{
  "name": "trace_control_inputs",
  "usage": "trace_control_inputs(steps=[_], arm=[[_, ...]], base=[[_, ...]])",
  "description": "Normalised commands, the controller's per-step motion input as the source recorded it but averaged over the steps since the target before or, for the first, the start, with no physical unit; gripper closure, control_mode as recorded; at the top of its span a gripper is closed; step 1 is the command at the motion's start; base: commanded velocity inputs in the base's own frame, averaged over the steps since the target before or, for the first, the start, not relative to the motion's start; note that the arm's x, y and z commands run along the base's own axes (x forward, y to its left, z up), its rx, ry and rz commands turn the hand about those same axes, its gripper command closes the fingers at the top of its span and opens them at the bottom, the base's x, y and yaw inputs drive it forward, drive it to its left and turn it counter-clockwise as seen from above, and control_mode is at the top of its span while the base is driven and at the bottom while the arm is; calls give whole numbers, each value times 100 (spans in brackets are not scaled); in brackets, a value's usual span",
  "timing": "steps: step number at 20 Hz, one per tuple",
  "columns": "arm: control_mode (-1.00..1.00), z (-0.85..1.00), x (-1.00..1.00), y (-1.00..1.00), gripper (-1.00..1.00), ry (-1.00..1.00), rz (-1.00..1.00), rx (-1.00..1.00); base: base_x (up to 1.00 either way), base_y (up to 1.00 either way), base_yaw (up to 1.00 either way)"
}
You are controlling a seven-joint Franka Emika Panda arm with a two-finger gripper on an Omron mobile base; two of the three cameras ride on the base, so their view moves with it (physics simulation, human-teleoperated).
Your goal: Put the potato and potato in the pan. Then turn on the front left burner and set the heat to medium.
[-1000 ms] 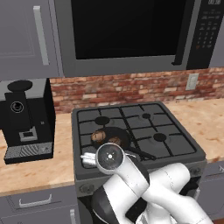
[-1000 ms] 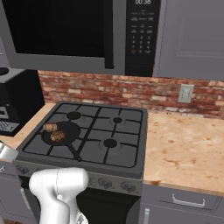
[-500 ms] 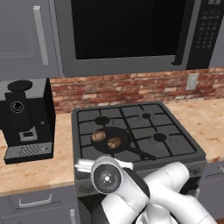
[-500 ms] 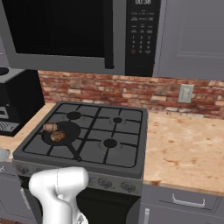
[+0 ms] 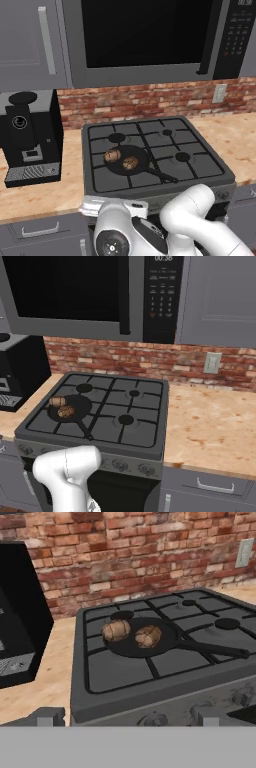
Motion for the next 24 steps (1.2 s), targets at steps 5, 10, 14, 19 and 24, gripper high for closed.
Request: trace_control_inputs(steps=[5,10,14,19,24], arm=[[-100,-25,-23,0,-100,-13,1,0],[-100,-37,-9,0,-100,-6,2,0],[-100,-42,0,0,-100,0,6,-4],[-100,-26,0,0,-100,0,6,-5],[-100,-10,0,0,-100,0,5,-11]], base=[[0,0,0],[0,0,0],[0,0,0],[0,0,0],[0,0,0]])
